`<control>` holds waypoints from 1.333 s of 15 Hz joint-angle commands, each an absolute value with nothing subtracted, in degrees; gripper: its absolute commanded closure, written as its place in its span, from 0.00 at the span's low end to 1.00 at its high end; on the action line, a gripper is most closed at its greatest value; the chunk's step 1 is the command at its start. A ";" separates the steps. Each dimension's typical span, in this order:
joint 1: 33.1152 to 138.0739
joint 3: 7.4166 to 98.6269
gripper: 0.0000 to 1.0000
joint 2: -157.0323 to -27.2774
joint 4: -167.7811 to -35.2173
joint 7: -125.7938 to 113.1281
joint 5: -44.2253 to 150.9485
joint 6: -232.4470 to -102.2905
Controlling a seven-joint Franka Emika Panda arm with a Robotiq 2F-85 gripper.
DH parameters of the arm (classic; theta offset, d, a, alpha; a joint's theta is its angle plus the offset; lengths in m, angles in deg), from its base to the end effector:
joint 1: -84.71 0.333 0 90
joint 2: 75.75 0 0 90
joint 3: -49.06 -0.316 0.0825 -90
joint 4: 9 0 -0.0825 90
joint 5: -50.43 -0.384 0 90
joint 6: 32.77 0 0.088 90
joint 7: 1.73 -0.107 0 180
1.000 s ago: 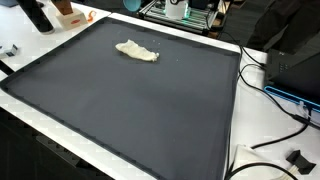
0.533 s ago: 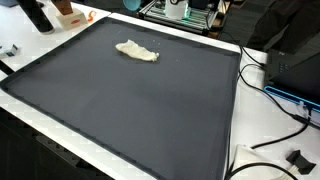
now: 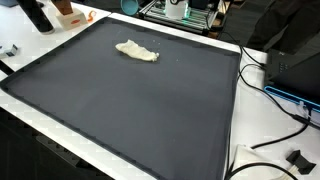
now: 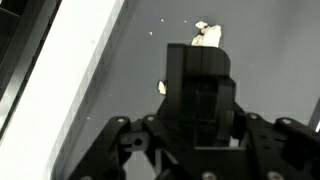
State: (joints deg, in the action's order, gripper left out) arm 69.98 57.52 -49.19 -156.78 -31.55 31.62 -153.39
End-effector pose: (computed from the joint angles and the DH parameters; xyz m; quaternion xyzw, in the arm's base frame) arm 0.3665 -0.1399 0.4174 -0.8447 0.5066 0.0214 0.1714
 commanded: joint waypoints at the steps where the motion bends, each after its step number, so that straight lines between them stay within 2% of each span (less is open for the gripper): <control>1: 71.14 61.77 0.73 -57.54 -151.02 -18.53 30.97 -148.04; 11: 69.96 68.20 0.73 -73.81 -140.12 20.69 28.17 -135.96; 20: 64.97 67.64 0.73 -85.68 -131.02 46.67 22.45 -125.73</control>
State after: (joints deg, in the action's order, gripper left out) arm 67.39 68.12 -81.52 -134.71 40.46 25.56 -129.47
